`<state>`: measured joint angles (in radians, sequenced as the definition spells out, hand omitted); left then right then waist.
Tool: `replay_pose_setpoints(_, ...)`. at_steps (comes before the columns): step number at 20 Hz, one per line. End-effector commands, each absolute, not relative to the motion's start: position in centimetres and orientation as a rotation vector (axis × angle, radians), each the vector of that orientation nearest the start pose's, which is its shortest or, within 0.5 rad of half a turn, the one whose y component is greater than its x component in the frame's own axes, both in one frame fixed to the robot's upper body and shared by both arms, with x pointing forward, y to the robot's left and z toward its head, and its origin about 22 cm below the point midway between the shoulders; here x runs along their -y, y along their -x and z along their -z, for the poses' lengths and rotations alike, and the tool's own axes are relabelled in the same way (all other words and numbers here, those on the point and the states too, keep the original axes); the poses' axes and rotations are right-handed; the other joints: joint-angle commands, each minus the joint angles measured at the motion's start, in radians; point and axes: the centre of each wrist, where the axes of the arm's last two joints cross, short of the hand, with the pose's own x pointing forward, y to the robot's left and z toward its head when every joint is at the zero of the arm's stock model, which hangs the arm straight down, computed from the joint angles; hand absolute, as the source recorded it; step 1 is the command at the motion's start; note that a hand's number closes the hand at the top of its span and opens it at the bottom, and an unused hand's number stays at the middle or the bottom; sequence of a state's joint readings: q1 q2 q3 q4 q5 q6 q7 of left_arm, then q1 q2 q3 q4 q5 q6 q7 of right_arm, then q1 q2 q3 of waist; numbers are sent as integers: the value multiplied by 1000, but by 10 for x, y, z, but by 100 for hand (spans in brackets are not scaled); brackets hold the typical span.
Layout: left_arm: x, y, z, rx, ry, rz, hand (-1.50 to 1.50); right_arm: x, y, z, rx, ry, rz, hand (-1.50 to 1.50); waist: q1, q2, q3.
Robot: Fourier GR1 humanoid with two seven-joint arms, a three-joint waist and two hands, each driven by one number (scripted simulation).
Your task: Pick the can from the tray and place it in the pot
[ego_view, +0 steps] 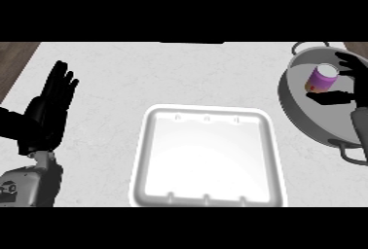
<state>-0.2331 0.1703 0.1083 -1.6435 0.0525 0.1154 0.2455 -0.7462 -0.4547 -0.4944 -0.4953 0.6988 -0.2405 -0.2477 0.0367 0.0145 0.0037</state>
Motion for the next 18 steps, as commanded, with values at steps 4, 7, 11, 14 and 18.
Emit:
replay_pose_setpoints(4,-266,-291,-95,1640,-176,-48,0,397,-394,-61,1666,733,-7,-150,-5,-2,0)
replay_pose_setpoints(7,-260,-291,-88,1631,-174,-61,0,429,-369,-44,1695,694,68,-150,-16,-3,0)
replay_pose_setpoints(11,-278,-283,-89,1624,-172,-47,0,453,-360,-53,1676,668,158,-150,-11,-5,-1)
replay_pose_setpoints(14,-277,-288,-85,1618,-180,-55,0,497,-337,-76,1692,633,154,-150,-17,-5,-2)
replay_pose_setpoints(18,-278,-290,-79,1626,-189,-50,0,526,-301,-61,1697,619,140,-150,-21,-5,-1)
